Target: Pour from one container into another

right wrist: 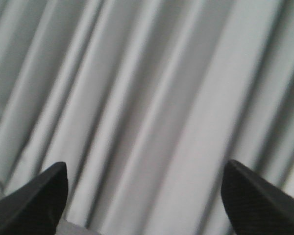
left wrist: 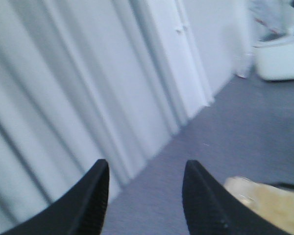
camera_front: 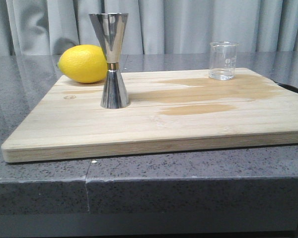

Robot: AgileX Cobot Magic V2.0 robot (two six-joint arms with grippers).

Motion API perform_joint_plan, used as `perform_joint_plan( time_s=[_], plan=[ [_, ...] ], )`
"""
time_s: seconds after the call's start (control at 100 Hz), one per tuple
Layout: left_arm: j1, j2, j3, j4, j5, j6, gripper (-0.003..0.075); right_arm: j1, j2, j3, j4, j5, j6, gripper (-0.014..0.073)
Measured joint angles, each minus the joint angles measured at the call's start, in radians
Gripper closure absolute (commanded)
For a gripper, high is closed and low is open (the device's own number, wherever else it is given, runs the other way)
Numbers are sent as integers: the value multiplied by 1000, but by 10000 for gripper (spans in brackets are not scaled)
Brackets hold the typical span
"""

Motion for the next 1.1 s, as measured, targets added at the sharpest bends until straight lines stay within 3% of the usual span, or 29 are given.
perform_joint_plan(
  time_s=[0.19, 0.5, 0.59, 0.77, 0.98, 1.1],
  plan=[
    [94, -154, 31, 55, -315, -113, 428, -5, -97, -8, 14, 227, 0, 24],
    [115, -512, 388, 94, -452, -151, 428, -5, -366, 18, 22, 325, 0, 29],
    [115, -606, 532, 69, -501, -152, 428, -5, -445, 85, 23, 342, 0, 88],
    [112, -772, 779, 5, -575, -153, 428, -5, -618, 291, 73, 364, 0, 302],
    [24, -858, 1003, -5, -593, -155, 433, -5, -812, 542, 122, 425, 0, 362],
    [-42, -863, 1103, -10, -597, -155, 543, -5, -884, 647, 130, 436, 0, 424]
  ],
)
